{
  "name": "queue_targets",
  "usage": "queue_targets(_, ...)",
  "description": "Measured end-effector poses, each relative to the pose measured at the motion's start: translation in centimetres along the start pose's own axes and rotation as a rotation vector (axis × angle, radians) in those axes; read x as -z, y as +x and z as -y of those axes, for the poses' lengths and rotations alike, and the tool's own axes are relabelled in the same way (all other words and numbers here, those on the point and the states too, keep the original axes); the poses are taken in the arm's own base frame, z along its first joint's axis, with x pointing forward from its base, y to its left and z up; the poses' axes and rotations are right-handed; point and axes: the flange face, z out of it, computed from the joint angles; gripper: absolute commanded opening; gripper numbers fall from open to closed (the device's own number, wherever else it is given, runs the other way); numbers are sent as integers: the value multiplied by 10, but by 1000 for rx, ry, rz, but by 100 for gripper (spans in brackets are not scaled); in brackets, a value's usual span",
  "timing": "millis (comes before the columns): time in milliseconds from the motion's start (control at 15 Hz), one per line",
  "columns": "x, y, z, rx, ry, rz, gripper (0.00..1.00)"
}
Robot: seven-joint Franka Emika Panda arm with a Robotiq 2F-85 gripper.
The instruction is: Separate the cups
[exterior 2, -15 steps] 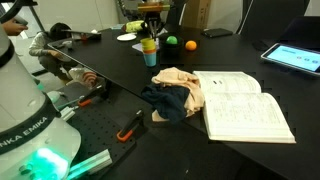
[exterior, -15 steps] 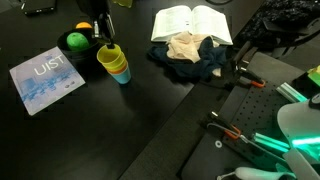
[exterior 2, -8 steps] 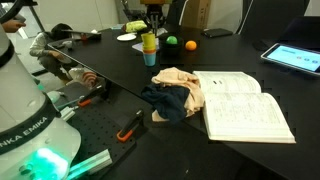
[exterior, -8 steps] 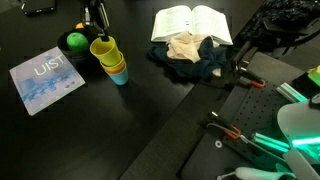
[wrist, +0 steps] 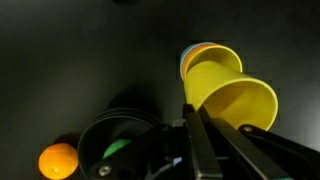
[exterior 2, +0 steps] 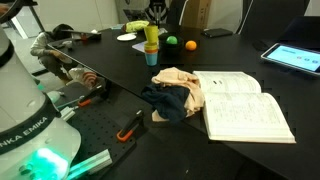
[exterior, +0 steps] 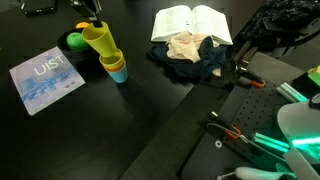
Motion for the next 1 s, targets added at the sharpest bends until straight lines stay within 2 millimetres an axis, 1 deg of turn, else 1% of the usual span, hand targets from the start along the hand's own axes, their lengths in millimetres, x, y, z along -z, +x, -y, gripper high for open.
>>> queue_targets(267,34,10,-8,7,-17,-22,1)
queue_targets(467,48,13,-18,9,-38,-48,1)
queue_targets(667,46,11,-34,8,-62,-65,1)
queue_targets(800,40,11,-47,6,-85,-86,1)
queue_targets(1000,24,12,-65,-4,-112,-119,1)
